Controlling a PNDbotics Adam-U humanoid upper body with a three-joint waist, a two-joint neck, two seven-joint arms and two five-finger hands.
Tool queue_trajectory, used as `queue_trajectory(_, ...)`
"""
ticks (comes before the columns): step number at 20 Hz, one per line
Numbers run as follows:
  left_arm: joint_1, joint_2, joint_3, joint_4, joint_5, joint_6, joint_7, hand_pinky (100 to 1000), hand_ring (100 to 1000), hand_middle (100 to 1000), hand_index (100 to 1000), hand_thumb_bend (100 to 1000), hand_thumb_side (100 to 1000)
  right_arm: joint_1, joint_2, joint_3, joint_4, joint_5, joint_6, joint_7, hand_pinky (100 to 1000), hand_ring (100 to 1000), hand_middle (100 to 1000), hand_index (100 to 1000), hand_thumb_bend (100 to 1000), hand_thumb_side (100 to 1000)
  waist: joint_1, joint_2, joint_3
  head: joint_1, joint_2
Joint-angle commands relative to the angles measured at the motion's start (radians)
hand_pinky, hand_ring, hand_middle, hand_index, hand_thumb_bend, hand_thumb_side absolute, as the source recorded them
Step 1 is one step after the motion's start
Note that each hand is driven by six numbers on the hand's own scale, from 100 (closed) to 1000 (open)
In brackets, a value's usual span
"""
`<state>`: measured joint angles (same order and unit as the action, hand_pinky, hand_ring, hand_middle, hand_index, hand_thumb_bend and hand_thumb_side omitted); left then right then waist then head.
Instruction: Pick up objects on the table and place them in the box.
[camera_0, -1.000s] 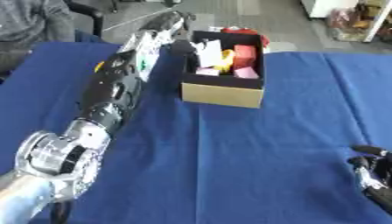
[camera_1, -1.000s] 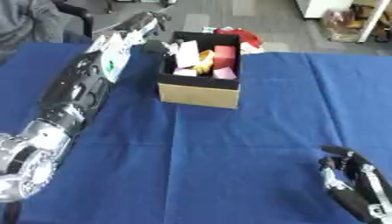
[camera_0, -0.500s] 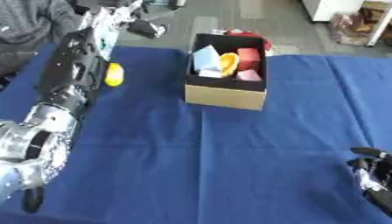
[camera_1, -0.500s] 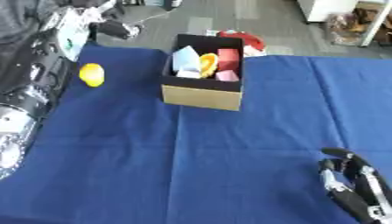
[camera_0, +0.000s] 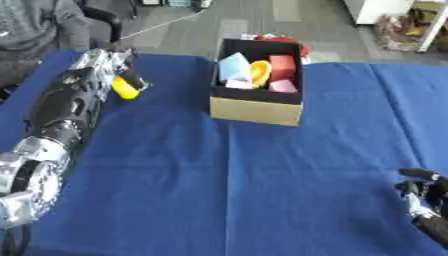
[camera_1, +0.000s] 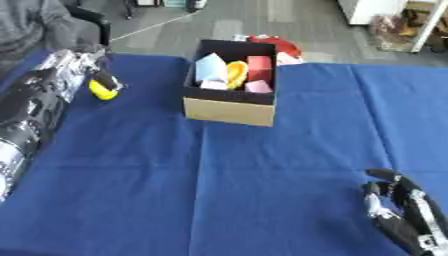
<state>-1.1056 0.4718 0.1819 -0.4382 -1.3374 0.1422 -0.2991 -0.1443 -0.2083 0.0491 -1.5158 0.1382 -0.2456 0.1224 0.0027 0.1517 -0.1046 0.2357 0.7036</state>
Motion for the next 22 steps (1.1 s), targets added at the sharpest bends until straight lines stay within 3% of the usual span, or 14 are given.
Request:
queue_trajectory(1,-0.010,0.051,0.008,0.004,-0.022,0.043,0.050,821,678,680,900,418,265,-0.007,-0.022,-0.008,-0.011,0.000,0.000,-0.004,754,664,742,750,100,281,0.007,-0.029,0.000,0.003,-0.002)
queue_trajectory(6,0.006,0.053,0.007,0.026,-0.030,0.100,0.151,824,683,685,902,434,269,-0.007,-0.022,-0.007,-0.012,-0.001,0.000,-0.003,754,664,742,750,100,281,0.007,-0.028,0.001,0.002,-0.001)
queue_trajectory(11,0.019,0.046,-0.018,0.077,-0.026,0.087,0.097,831,699,703,907,484,317,-0.008,-0.022,-0.007,-0.011,-0.001,0.000,-0.004,754,664,742,750,100,282,0.005,-0.027,0.001,0.004,-0.001)
queue_trajectory(14,0.024,0.040,-0.025,0.078,-0.034,0.069,0.072,804,640,634,845,429,312,-0.008,-0.021,-0.007,-0.011,-0.001,-0.001,-0.004,754,664,742,750,100,282,0.004,-0.027,0.000,0.005,-0.002)
queue_trajectory(15,0.026,0.038,-0.023,0.069,-0.040,0.064,0.085,781,604,593,809,370,314,-0.008,-0.021,-0.007,-0.011,-0.002,-0.001,-0.003,754,664,742,750,100,285,0.004,-0.027,0.000,0.005,-0.001)
queue_trajectory(18,0.029,0.033,-0.013,0.044,-0.057,0.064,0.164,721,542,518,739,286,261,-0.008,-0.021,-0.008,-0.010,-0.001,-0.001,-0.004,754,664,742,750,100,283,0.003,-0.027,0.000,0.005,-0.002)
queue_trajectory(19,0.027,0.033,-0.008,0.035,-0.061,0.070,0.195,705,505,475,695,167,230,-0.008,-0.021,-0.008,-0.010,-0.001,-0.001,-0.004,754,664,742,750,100,282,0.003,-0.027,0.000,0.005,-0.002)
queue_trajectory(20,0.025,0.031,-0.001,0.026,-0.057,0.076,0.227,694,491,459,677,125,221,-0.007,-0.021,-0.008,-0.010,-0.001,-0.001,-0.005,754,664,742,750,100,282,0.003,-0.027,0.000,0.005,-0.001)
queue_trajectory(22,0.020,0.029,0.009,0.005,-0.038,0.080,0.279,686,480,444,665,100,214,-0.008,-0.021,-0.007,-0.010,-0.001,-0.001,-0.004,754,664,742,750,100,282,0.004,-0.027,0.001,0.004,-0.001)
